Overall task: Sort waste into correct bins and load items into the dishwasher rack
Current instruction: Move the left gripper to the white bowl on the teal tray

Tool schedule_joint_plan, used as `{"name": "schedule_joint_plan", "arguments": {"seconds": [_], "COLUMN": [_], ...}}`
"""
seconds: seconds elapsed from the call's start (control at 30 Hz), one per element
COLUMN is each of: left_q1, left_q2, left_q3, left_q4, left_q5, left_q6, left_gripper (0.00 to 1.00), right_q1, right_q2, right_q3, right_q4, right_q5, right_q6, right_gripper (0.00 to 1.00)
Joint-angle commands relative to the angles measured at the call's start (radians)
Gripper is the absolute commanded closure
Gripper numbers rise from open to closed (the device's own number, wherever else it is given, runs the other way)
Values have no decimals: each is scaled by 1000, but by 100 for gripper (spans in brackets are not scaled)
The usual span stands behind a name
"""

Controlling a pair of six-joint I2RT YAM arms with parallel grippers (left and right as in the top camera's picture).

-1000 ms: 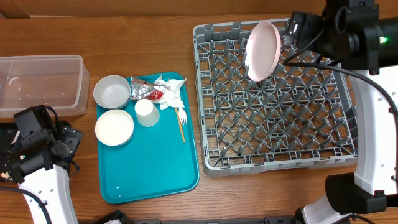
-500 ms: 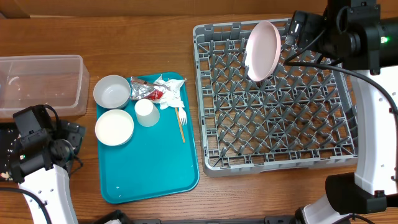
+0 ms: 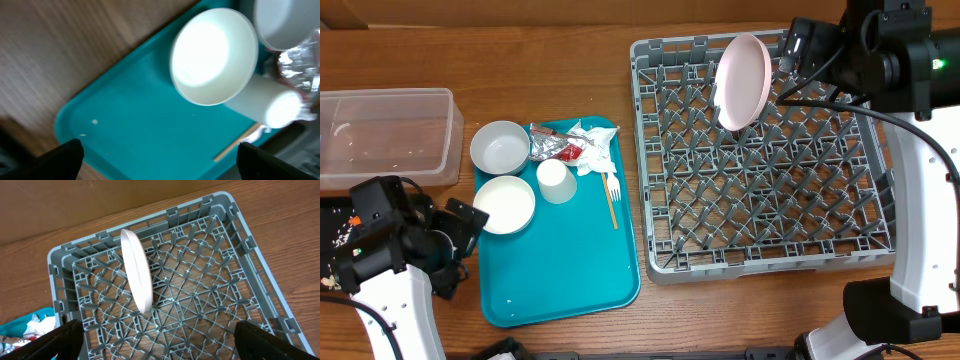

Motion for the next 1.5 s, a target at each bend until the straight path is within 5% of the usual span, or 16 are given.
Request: {"name": "schedule_joint_plan", "arguments": {"seconds": [0.0,0.3,0.97,1.1,1.27,1.37,1.47], "left_q1": [-46,-151,-151,-151,-154,-155,-155], "left_q2": [11,207,542,552,552,551,549], "left_q3": [18,18,18,18,18,18,18], "left_q4": [-9,149,301,322,318,317,294], "left_q5": [-127,-238,-186,-186,-186,-187,-197], "left_q6": [31,28,158,180,190,192,193], "left_gripper": [0,0,0,26,78,95,96], "right_q1": [-1,-1,-1,-1,-1,-1,-1], "right_q2": [-6,-6,-6,-6,-6,-6,-6], "right_q3": [1,1,1,1,1,1,1], "right_q4": [2,2,2,2,2,2,2], "right_q5": [6,6,6,6,6,7,7], "right_q6": [1,1,1,1,1,1,1], "right_gripper": [0,0,0,0,0,0,0]}}
